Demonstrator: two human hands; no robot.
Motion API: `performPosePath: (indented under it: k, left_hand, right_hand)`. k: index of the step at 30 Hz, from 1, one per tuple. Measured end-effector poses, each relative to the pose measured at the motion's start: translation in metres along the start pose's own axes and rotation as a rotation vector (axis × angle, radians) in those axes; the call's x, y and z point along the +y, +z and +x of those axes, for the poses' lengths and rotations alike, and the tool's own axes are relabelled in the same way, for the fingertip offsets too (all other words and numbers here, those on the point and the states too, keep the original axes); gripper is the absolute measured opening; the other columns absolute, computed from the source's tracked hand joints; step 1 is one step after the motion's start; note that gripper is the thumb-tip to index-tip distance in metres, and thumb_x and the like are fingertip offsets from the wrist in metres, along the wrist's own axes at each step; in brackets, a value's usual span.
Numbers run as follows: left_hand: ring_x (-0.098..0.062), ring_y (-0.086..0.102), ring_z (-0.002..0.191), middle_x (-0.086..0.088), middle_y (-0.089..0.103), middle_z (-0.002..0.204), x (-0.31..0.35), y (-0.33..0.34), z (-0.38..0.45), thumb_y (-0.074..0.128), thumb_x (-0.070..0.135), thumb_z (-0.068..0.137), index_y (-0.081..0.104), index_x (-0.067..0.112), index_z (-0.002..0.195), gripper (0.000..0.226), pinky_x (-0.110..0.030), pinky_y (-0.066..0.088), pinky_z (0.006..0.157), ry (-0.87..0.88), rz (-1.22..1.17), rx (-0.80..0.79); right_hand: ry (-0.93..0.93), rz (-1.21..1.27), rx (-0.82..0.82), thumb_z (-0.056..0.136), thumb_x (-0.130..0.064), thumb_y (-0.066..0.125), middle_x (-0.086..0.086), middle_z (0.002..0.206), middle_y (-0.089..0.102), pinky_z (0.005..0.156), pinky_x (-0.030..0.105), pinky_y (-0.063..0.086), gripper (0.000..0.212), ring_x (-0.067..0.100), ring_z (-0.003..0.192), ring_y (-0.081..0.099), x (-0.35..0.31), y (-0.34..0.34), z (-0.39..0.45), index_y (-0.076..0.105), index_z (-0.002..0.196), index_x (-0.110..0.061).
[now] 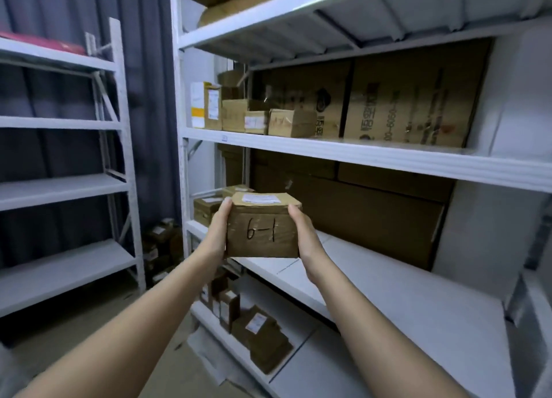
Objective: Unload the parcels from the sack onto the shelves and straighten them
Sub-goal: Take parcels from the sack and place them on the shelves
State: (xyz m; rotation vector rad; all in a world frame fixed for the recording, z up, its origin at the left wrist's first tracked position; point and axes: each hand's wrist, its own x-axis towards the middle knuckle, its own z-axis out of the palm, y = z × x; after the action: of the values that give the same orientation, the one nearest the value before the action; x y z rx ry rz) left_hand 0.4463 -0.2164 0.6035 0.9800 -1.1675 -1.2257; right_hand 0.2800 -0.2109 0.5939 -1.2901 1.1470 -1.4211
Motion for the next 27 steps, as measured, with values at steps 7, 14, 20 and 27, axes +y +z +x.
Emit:
performPosePath:
  k: [7,14,20,27]
  left_hand:
    - [-0.002,0.07,0.065,0.015,0.073,0.069,0.061,-0.002,0.078,0.031,0.072,0.088,0.062,0.038,0.091,0.046,-0.02,0.053,0.05,0.162,0.036,-0.053]
    - [-0.015,0.062,0.105,0.0,0.068,0.112,0.113,0.034,0.164,0.037,0.076,0.083,0.062,0.036,0.105,0.052,-0.036,0.05,0.089,0.325,0.017,-0.21]
    - [-0.007,0.063,0.103,0.011,0.071,0.103,0.132,0.073,0.234,0.035,0.078,0.081,0.065,0.042,0.101,0.051,-0.034,0.051,0.087,0.397,0.04,-0.302]
    - [-0.019,0.054,0.117,-0.001,0.06,0.126,0.128,0.097,0.319,0.036,0.071,0.087,0.057,0.03,0.126,0.061,-0.039,0.038,0.102,0.408,0.185,-0.434]
  right_hand:
    - [-0.312,-0.084,0.083,0.097,-0.046,0.046,-0.004,0.117,0.06,0.081,0.018,0.044,0.026,0.009,0.107,0.057,-0.063,0.012,0.071,0.055,0.114,-0.029]
    - [-0.581,-0.189,0.282,0.083,-0.063,0.044,0.003,0.136,0.049,0.105,0.038,0.042,0.066,0.019,0.127,0.047,-0.107,-0.005,0.148,0.048,0.135,-0.023]
    - [-0.698,-0.3,0.5,0.094,-0.056,0.044,0.01,0.133,0.051,0.105,0.046,0.041,0.058,0.023,0.123,0.049,-0.134,-0.036,0.211,0.05,0.133,-0.014]
    - [-0.636,-0.407,0.725,0.093,-0.06,0.041,-0.001,0.129,0.043,0.095,0.032,0.036,0.057,0.017,0.121,0.044,-0.121,-0.063,0.271,0.047,0.136,-0.023]
